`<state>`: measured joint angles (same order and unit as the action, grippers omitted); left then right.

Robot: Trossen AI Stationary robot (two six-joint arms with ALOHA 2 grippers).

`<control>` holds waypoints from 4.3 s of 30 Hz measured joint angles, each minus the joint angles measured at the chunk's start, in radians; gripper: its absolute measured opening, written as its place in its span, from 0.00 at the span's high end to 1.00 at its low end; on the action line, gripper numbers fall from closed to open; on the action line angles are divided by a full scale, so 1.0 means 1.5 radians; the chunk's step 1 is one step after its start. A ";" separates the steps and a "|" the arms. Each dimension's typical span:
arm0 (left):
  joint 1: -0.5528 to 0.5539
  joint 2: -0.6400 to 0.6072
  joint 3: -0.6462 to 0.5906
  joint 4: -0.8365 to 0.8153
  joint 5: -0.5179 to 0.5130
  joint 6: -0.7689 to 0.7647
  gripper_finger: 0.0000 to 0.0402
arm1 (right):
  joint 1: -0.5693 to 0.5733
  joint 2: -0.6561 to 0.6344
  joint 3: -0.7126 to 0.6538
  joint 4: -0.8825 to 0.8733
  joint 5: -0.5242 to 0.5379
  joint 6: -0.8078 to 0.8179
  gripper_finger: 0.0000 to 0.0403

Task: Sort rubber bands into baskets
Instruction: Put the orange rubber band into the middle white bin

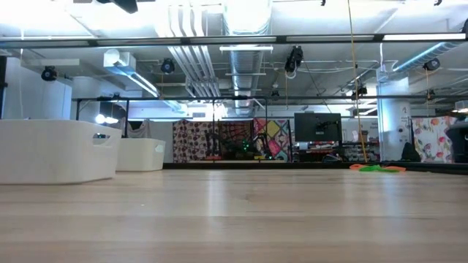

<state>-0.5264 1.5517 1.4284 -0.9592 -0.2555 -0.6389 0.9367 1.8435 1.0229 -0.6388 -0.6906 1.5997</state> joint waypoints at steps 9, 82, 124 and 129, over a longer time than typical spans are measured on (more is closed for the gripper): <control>0.029 -0.073 0.000 -0.092 -0.082 0.035 0.45 | -0.098 -0.050 0.087 -0.163 0.124 -0.072 0.97; 0.455 0.187 -0.327 0.650 0.128 0.652 0.64 | -0.399 -0.210 0.330 -0.168 0.691 -0.456 0.50; 0.450 -0.076 -0.317 0.415 0.217 0.459 1.00 | -0.363 -0.189 0.330 -0.214 0.705 -0.409 0.50; 0.444 -0.144 -0.325 0.464 0.232 0.397 1.00 | -0.363 -0.174 0.330 -0.197 0.706 -0.420 0.50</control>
<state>0.1398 1.3357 0.9417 -0.2627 0.0925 -0.0438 0.3923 1.5830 1.5177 -0.9344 0.3679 0.9691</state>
